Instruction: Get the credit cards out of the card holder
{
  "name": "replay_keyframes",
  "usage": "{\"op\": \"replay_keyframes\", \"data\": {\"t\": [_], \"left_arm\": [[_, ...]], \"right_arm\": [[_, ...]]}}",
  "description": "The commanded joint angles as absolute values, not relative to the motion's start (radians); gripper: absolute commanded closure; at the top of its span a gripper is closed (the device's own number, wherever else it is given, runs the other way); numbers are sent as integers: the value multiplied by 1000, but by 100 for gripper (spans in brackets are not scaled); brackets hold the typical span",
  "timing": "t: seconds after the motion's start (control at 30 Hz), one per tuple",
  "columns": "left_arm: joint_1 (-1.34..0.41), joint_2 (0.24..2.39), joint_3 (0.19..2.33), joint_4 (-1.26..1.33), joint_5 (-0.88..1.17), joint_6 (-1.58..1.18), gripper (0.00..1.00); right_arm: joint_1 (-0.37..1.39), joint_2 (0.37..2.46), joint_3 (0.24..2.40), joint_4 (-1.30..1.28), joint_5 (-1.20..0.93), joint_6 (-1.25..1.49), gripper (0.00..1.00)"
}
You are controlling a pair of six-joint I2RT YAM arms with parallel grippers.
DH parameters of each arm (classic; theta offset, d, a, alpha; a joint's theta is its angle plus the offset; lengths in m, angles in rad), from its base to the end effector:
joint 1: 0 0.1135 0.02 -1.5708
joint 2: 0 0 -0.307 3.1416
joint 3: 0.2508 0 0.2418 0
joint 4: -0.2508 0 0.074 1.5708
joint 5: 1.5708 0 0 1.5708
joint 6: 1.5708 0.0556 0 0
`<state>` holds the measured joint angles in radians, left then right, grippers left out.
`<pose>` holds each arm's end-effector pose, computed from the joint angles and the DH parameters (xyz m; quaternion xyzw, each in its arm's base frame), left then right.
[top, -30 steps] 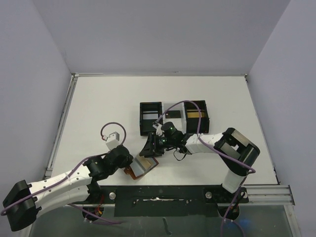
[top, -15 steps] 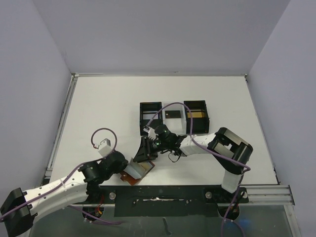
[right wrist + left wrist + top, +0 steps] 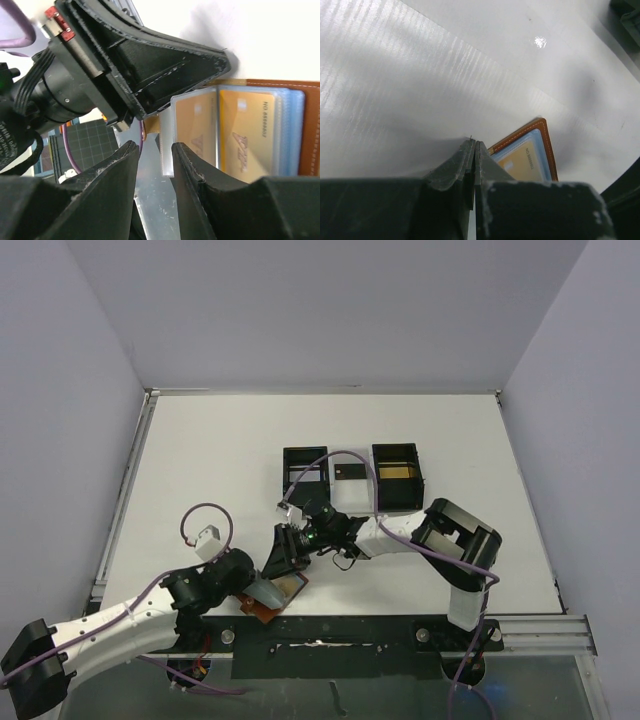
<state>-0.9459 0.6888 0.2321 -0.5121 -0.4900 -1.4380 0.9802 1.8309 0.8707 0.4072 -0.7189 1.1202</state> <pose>0.0735 -0.0572 0.1578 -0.2954 0.8811 -0.1816 0.3216 0.1817 0.3368 0.1918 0.1138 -0.8275 -0.5485 0.0396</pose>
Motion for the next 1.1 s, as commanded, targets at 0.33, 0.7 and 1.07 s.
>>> {"op": "replay_keyframes", "data": {"t": [0.33,0.7,1.07], "left_arm": [[-926,609,237,-610,-564,-1528,100],[-922,517,285,-825,-646,-1657,100],[-921,479,311,-804,-621,-1572,80]], "right_arm": [[1035,1893,960,455,-825,1106,68],[1063,1937,984,487,-849,1132,71],[1002,1732,1036,-47,-375,877,73]]}}
